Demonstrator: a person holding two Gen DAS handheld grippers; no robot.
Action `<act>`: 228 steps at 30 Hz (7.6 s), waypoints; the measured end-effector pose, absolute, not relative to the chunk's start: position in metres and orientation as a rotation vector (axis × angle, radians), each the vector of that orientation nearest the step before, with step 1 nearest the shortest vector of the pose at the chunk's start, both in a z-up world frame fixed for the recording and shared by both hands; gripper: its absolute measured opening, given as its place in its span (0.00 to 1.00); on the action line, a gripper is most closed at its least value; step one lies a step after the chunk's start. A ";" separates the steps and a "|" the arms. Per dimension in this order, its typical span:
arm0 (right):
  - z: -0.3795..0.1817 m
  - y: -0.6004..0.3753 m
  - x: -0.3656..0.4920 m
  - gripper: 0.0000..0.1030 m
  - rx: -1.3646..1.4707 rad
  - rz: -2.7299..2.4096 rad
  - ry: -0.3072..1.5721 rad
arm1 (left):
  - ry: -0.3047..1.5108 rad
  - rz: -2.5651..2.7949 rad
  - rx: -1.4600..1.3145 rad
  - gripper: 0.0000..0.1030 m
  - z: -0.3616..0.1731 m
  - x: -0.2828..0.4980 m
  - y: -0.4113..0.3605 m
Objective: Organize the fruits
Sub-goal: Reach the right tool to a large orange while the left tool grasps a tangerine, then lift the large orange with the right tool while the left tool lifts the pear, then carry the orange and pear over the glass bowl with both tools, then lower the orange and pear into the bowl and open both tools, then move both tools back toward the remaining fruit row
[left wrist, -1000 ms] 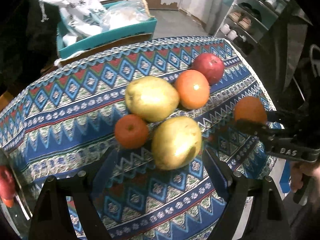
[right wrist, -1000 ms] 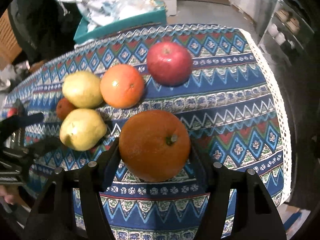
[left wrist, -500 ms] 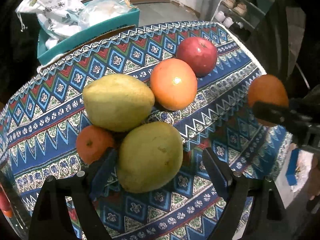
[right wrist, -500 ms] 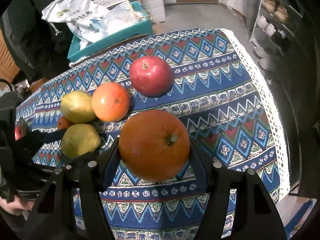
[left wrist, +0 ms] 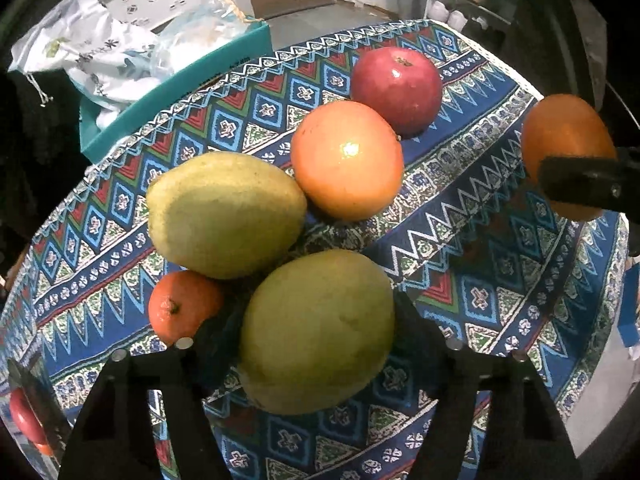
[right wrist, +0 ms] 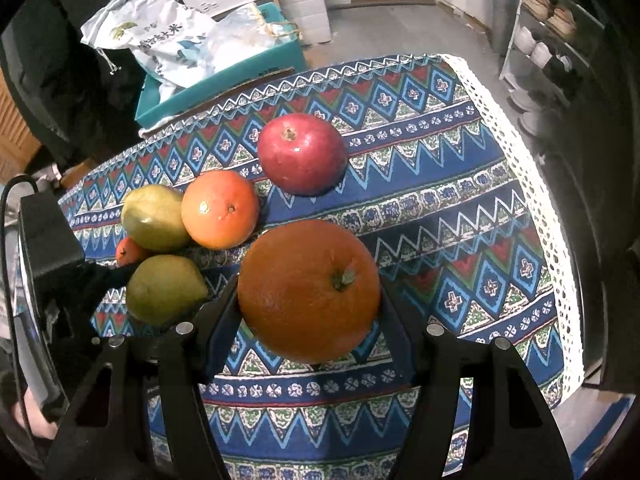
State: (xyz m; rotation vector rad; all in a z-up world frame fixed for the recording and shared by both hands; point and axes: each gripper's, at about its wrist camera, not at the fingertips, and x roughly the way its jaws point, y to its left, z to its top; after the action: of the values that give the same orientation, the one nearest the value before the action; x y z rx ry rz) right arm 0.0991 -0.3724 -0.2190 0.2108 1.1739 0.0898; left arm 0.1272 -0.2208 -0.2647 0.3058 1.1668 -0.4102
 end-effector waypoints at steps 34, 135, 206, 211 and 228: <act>-0.154 -0.335 0.080 0.63 0.048 0.128 1.000 | 1.021 -0.414 0.138 0.67 -0.168 0.090 -0.165; -0.100 0.037 0.098 0.63 -0.217 0.748 0.926 | 0.919 0.104 -0.249 0.67 -0.128 0.002 0.175; -0.199 0.061 0.107 0.66 -0.249 0.781 1.180 | 1.151 0.188 -0.320 0.71 -0.204 0.013 0.191; -0.179 0.052 0.106 0.66 -0.241 0.759 1.135 | 1.119 0.178 -0.297 0.71 -0.189 0.011 0.185; -0.116 0.000 0.101 0.69 -0.203 0.651 0.993 | 0.985 0.097 -0.232 0.76 -0.128 0.010 0.147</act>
State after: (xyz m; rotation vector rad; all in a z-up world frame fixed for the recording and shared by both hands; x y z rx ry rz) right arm 0.1006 0.0002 -0.1157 -0.2027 0.9928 0.6509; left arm 0.0096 0.1472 -0.1279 -0.2323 0.9852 0.0973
